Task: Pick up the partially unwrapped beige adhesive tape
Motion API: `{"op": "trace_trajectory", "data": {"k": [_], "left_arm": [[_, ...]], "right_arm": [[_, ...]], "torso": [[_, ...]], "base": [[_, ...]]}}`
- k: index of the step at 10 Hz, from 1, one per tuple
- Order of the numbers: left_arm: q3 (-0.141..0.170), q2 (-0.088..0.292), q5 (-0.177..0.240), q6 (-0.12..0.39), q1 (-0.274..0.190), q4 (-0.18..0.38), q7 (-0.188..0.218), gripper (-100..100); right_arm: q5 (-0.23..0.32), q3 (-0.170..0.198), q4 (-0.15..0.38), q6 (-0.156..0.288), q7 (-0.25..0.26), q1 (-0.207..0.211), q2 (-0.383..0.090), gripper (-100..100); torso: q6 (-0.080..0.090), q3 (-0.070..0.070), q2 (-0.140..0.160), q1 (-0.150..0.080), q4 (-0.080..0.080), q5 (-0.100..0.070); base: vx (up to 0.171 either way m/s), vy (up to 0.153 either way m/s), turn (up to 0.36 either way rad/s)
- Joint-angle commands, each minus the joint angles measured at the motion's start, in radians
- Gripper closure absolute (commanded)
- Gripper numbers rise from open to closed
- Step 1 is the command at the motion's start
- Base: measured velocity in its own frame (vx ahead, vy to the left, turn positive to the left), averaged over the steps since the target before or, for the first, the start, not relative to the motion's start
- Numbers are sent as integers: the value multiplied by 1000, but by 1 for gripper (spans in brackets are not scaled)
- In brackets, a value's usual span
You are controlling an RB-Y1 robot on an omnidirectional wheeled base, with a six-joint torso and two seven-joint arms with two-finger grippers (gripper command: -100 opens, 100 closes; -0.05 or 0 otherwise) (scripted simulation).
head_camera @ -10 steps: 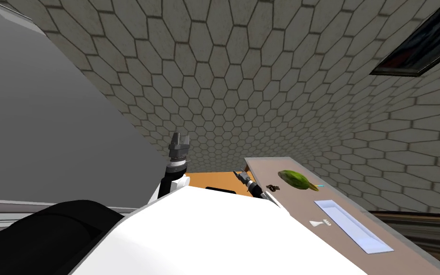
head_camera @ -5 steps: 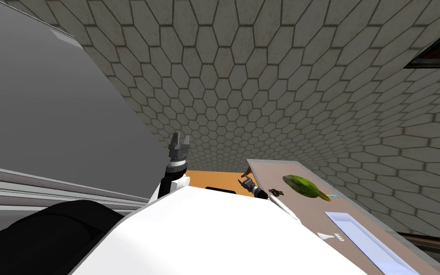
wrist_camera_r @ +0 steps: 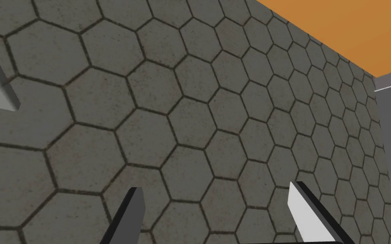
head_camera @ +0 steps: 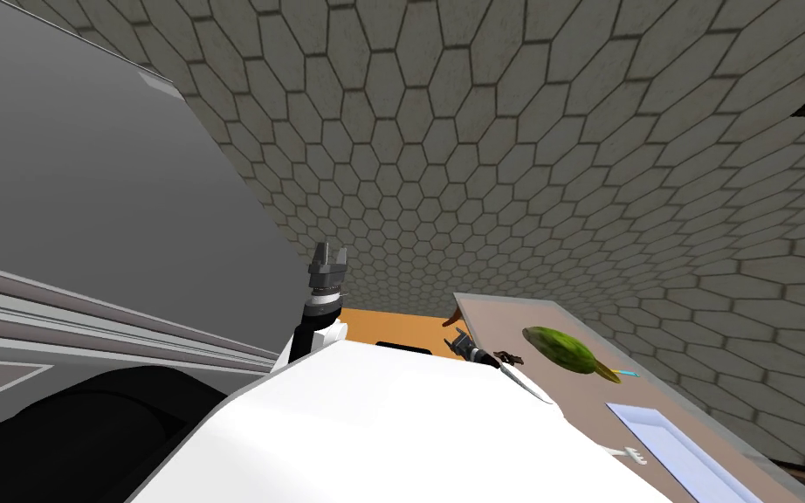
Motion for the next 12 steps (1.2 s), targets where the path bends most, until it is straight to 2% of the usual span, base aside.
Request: {"op": "trace_trajectory", "data": {"k": [1, 4, 5, 9, 11, 12], "left_arm": [[0, 0, 0, 0, 0, 0, 0, 0], [0, 0, 0, 0, 0, 0, 0, 0], [0, 0, 0, 0, 0, 0, 0, 0], [0, 0, 0, 0, 0, 0, 0, 0], [0, 0, 0, 0, 0, 0, 0, 0], [0, 0, 0, 0, 0, 0, 0, 0]], "right_arm": [[14, 16, 30, 14, 3, -9, -26, -100], [58, 39, 111, 30, 38, -27, -66, -100], [58, 39, 116, 30, 38, -27, -66, -100], [124, 68, 263, 56, 92, -55, -127, -100], [124, 68, 263, 56, 92, -55, -127, -100], [137, 73, 294, 62, 102, -60, -138, -100]], "torso": [[0, 0, 0, 0, 0, 0], [1, 0, 0, 1, 0, 0], [0, 0, 0, 1, 0, 0], [1, 1, 1, -2, 0, -1], [1, 1, 1, -1, 0, -1], [1, 0, 0, 2, 0, 0]], "base": [[-11, -49, 72], [-11, -40, 70], [-14, -35, 50], [-24, -79, 106], [-16, -45, 4], [-14, -24, 34]]}}
